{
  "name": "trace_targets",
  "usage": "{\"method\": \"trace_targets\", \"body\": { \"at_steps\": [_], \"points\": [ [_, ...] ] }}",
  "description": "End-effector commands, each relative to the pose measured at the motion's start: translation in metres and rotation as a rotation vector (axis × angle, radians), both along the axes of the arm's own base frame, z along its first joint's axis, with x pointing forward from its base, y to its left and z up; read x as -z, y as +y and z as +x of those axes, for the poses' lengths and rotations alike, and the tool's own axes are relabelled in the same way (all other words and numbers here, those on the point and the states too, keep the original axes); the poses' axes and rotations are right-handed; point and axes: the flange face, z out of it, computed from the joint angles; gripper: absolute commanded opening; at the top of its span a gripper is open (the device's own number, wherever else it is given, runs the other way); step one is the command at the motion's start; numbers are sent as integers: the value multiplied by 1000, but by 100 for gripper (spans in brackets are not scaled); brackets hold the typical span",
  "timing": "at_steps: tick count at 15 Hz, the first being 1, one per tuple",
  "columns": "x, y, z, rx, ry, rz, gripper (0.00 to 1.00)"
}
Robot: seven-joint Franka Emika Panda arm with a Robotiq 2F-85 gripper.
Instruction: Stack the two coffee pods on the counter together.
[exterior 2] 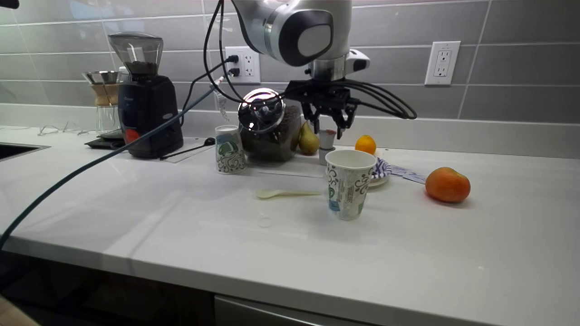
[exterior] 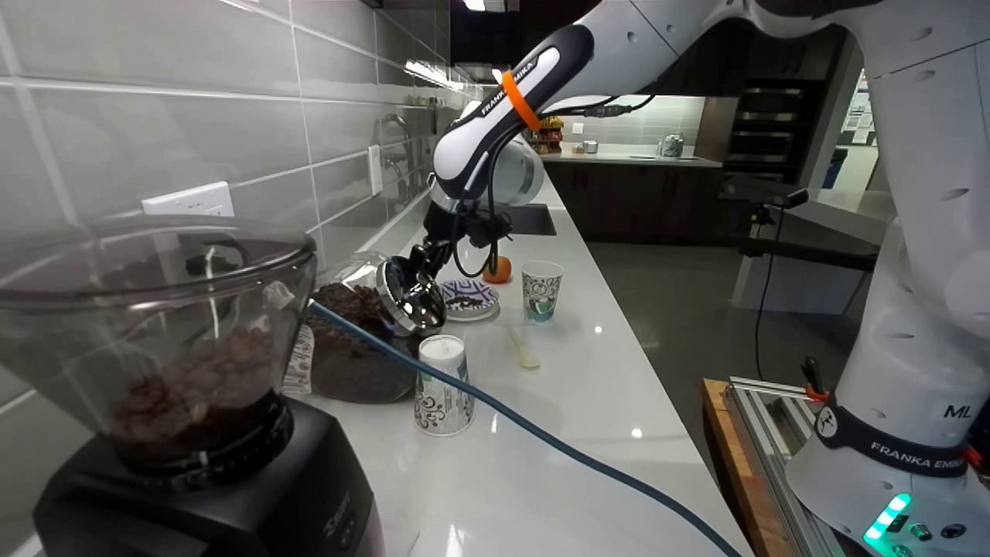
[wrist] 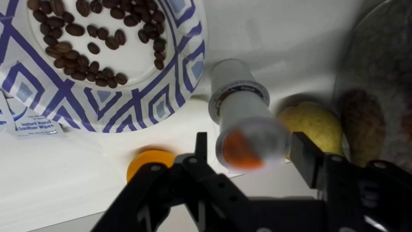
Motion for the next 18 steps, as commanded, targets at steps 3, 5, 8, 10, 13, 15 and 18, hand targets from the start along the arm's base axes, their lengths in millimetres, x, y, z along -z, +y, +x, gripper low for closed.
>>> {"method": "trace_targets", "body": {
  "at_steps": [3, 5, 8, 10, 13, 15, 18],
  "points": [
    [-18, -3, -4, 55, 32, -3, 100],
    [-29, -5, -13, 59, 53, -15, 100],
    [-51, 0, -33, -4, 60, -28, 100],
    [-64, 5, -53, -46, 56, -38, 100],
    [-82, 9, -88, -102, 57, -54, 100],
    [-92, 8, -117, -138, 99, -48, 100],
    [-117, 3, -159, -166, 224, -20, 100]
  ]
}}
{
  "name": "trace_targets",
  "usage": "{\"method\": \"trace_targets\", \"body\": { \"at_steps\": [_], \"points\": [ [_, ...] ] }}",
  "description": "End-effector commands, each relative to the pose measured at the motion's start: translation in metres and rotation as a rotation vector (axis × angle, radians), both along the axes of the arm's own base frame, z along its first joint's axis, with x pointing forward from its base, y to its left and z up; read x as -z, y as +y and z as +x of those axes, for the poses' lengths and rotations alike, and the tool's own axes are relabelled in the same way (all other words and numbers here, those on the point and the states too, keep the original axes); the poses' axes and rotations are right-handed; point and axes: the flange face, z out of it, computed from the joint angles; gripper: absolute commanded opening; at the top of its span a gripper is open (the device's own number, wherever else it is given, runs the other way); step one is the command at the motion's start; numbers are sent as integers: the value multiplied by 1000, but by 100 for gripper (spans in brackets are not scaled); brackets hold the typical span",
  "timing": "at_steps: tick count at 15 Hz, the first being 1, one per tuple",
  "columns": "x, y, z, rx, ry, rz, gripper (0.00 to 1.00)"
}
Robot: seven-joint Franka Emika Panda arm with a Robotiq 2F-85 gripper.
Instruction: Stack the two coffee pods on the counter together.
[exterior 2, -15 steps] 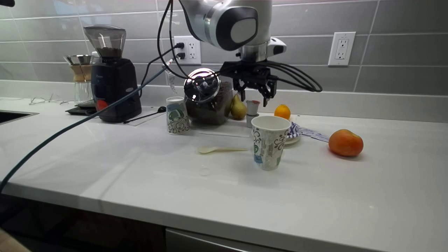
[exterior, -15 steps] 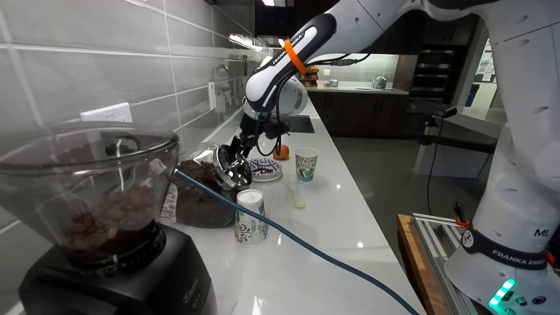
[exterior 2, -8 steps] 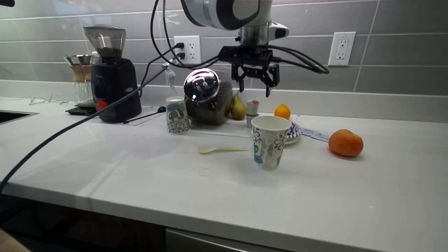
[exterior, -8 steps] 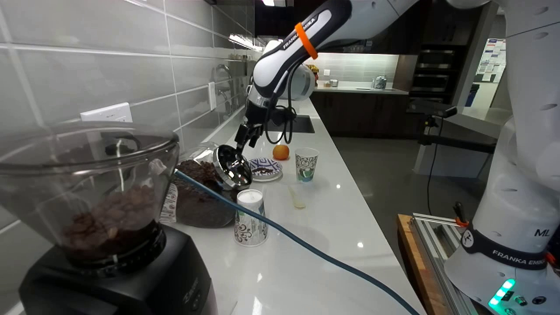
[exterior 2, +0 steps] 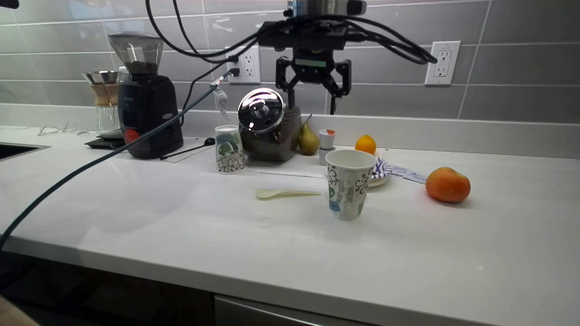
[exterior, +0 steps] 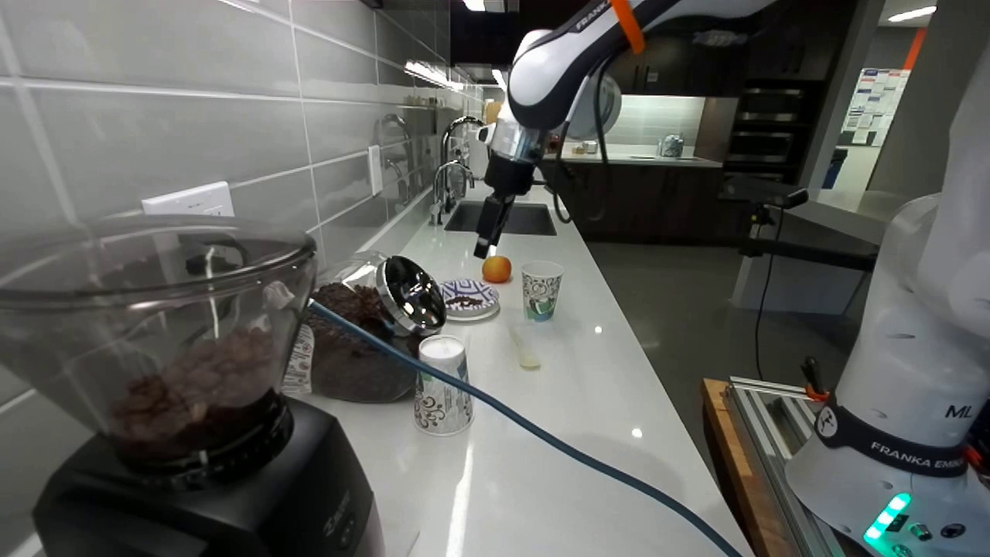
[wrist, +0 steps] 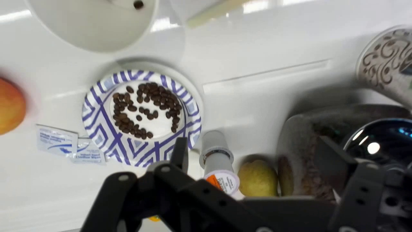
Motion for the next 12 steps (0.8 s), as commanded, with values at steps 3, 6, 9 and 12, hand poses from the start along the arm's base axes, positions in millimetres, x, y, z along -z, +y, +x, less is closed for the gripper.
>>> {"method": "trace_targets", "body": {
  "at_steps": [3, 6, 9, 12],
  "points": [
    [-73, -1, -78, -45, 184, -43, 100],
    [-127, -6, -97, -28, 217, -158, 100],
    [-131, -8, -95, -47, 184, -131, 100],
    [-142, -8, -100, -46, 173, -136, 100]
  ]
}}
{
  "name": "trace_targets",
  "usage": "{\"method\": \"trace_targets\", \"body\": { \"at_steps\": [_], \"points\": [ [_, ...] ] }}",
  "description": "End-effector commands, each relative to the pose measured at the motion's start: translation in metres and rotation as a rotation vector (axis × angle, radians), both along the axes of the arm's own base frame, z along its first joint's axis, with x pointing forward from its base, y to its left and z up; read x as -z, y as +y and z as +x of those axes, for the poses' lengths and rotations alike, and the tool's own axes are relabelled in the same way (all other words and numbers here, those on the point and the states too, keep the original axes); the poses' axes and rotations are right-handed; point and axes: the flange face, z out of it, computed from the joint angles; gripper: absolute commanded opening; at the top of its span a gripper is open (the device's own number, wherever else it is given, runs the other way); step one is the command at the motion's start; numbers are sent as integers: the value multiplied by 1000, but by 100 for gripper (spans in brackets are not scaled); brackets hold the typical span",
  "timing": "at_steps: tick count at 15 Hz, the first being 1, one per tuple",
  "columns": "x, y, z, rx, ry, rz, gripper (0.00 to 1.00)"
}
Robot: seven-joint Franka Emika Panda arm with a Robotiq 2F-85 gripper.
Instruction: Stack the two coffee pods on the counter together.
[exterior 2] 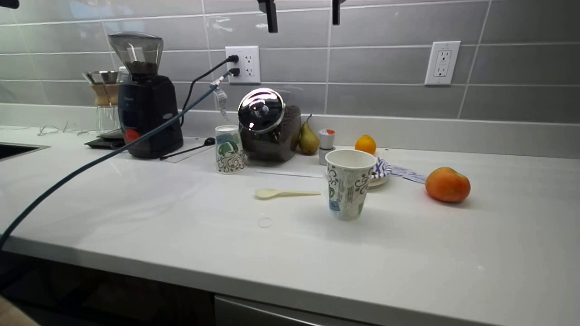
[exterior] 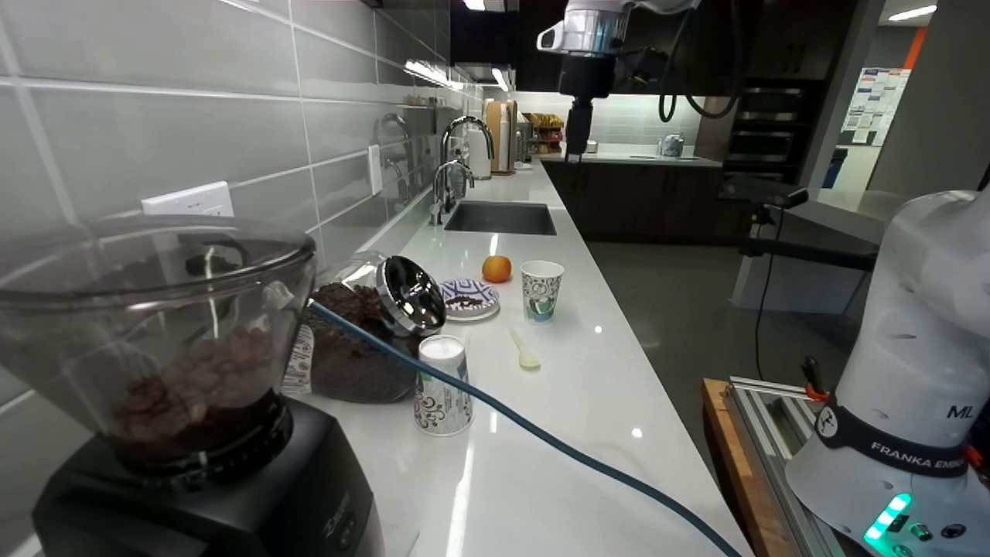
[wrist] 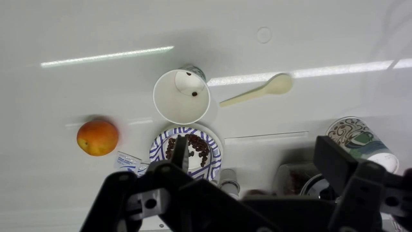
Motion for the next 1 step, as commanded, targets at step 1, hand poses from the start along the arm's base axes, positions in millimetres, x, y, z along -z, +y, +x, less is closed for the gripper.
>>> {"method": "trace_targets", "body": {
  "at_steps": [1],
  "points": [
    [1, 0, 1, -1, 4, 1, 100]
  ]
}}
